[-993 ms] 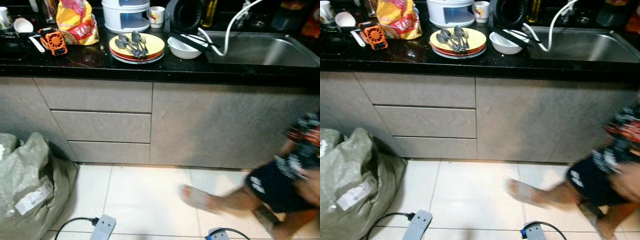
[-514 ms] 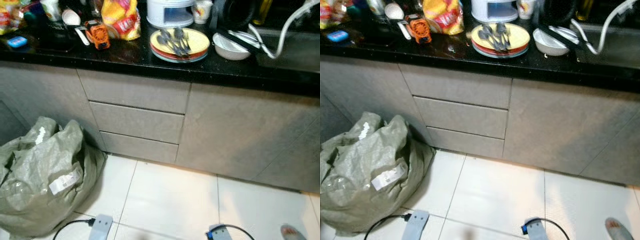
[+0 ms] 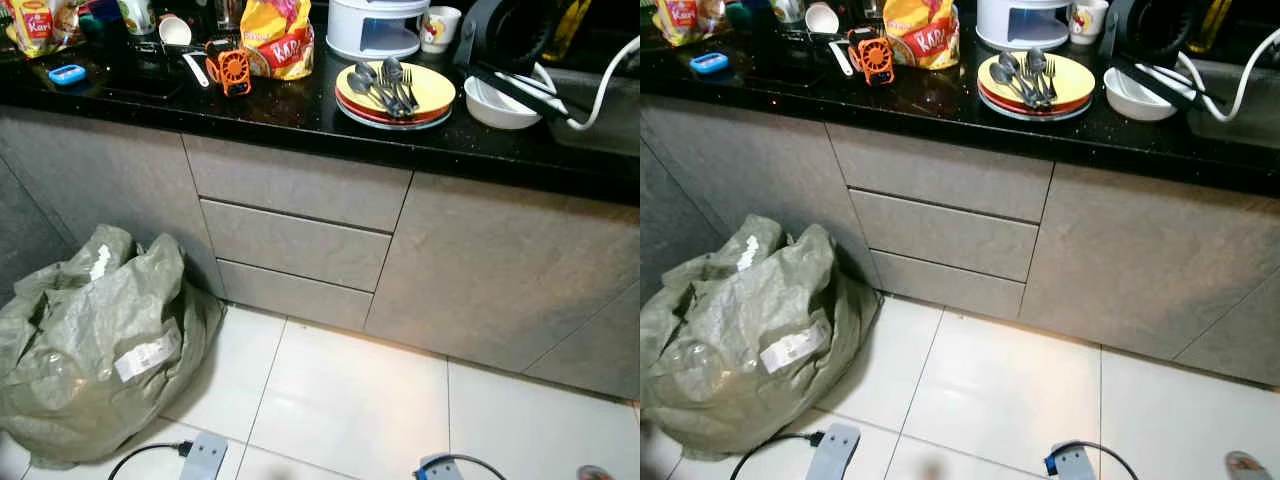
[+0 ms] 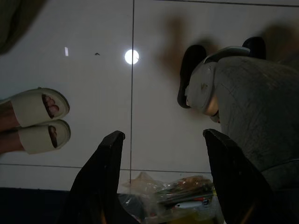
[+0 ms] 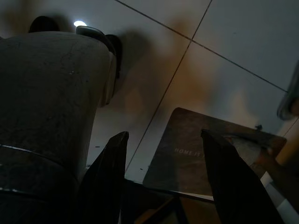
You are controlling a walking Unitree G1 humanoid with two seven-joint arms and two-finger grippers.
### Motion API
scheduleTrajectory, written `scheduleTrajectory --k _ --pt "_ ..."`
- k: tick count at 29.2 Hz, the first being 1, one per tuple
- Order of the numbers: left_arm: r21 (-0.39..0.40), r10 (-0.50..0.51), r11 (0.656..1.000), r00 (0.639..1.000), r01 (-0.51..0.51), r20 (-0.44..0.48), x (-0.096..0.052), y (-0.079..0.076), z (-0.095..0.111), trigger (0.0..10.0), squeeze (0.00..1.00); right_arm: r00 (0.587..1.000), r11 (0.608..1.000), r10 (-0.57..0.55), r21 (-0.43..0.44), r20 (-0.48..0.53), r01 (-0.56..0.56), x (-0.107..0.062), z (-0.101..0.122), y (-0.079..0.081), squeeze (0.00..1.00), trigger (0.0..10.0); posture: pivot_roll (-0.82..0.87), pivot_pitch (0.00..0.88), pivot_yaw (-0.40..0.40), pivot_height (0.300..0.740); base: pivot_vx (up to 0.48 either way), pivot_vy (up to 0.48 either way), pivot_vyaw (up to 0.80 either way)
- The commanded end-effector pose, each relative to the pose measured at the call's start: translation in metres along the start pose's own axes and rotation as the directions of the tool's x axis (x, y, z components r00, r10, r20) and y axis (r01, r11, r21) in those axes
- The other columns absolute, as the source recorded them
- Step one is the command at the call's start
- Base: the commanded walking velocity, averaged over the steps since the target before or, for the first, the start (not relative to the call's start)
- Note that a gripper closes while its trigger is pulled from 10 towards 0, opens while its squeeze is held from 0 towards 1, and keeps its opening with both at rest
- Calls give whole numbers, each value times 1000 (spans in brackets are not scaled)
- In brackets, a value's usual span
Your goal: Kitchen organization
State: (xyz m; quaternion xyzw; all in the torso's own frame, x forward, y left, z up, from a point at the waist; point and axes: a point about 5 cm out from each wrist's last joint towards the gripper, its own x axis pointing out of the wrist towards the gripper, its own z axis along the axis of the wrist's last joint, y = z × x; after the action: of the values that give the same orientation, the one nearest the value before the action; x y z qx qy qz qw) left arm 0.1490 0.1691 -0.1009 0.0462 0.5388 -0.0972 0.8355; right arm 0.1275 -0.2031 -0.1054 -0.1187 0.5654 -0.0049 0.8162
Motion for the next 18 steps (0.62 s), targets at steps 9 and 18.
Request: scheduleTrajectory --k 9,18 --pt "-63 -6 998 1000 5 -17 0 -2 -4 10000 0 1000 1000 10 12 -12 -9 0 -2 3 0 10000 37 103 -1 740 0 0 0" --pt "-101 -2 995 1000 1 -16 -1 1 -6 10000 0 1000 1000 19 14 -13 -19 0 -2 8 0 10000 41 106 -8 740 264 0 0"
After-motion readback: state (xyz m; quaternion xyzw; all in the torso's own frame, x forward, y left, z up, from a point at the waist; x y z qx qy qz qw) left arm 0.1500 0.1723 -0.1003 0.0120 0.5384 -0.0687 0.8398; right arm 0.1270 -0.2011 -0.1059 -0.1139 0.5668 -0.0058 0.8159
